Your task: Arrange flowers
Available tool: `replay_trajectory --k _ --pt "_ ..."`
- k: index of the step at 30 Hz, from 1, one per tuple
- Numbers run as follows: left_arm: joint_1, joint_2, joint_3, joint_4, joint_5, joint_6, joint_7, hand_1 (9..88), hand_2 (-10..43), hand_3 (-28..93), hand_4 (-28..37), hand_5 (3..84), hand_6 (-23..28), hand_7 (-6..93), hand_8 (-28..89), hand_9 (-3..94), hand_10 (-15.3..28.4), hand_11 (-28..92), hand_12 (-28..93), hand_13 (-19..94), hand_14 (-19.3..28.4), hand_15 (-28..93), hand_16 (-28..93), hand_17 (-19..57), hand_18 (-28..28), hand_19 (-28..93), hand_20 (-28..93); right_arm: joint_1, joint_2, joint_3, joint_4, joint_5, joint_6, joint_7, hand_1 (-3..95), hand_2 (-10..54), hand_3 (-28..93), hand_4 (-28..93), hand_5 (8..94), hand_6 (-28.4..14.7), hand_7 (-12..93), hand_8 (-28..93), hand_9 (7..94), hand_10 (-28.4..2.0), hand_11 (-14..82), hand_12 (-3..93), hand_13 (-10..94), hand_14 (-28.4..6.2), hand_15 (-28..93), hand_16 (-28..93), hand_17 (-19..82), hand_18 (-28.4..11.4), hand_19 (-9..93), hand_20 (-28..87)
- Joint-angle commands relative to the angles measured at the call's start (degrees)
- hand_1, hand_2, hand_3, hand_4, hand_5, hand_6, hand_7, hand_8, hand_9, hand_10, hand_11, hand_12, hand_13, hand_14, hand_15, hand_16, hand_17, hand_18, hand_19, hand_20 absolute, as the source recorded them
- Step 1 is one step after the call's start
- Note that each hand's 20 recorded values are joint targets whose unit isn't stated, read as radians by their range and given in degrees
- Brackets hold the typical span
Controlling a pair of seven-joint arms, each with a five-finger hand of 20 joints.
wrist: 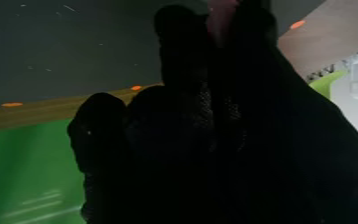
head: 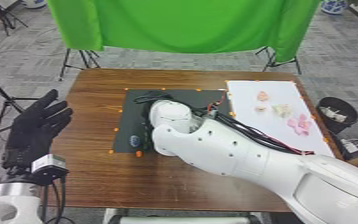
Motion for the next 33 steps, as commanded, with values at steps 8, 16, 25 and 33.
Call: replay_trajectory --k 8,16,25,33 --pt "0.1 -0.17 -0.36 0.07 -0.07 -0.53 -0.41 30.3 6.8 66 -20.8 38.8 10.3 9.8 -8 32.0 18.9 29 11 18 23.8 49 -11 -9.4 20.8 44 8 0.3 -0.8 1.3 -0.1 0.6 -1.5 0.5 48.3 -9.5 72 -25 64.0 -3.8 23 2 80.0 -12.4 23.9 24.5 81 -4.2 74 16 59 -14.0 93 39" --pt "2.3 -0.5 -1.27 -0.32 -0.25 -0.15 -0.36 30.4 6.9 66 -20.7 39.0 10.4 9.9 -8 32.0 18.8 29 11 18 23.8 49 -11 -9.5 20.8 44 8 0.4 -0.2 2.1 -1.7 1.2 -3.0 0.1 45.7 -9.5 73 -24 62.4 -3.7 22 -9 78.1 -13.6 26.7 21.7 80 -4.5 74 16 59 -14.2 93 39" --pt "2.7 0.2 -1.36 -0.48 -0.71 0.07 -0.05 30.4 7.0 66 -20.7 39.1 10.4 9.8 -8 32.1 18.8 29 11 18 23.8 49 -11 -9.5 20.8 44 8 3.2 -0.5 0.9 -4.1 2.8 -1.4 -0.1 40.9 -9.5 72 -23 58.2 -5.2 20 -10 75.9 -15.5 29.1 17.8 79 -5.7 74 15 57 -15.2 93 38" --pt "8.2 -1.09 -2.03 -1.64 -2.56 1.7 3.67 30.3 7.1 66 -20.7 39.0 10.4 9.8 -8 32.1 18.9 29 11 18 23.9 49 -11 -9.5 20.8 44 8 5.3 4.2 0.5 -9.7 3.4 -1.9 -1.6 38.0 -8.0 71 -22 57.8 -5.7 19 -10 75.4 -16.2 28.7 17.3 78 -6.5 75 15 57 -15.7 93 38"
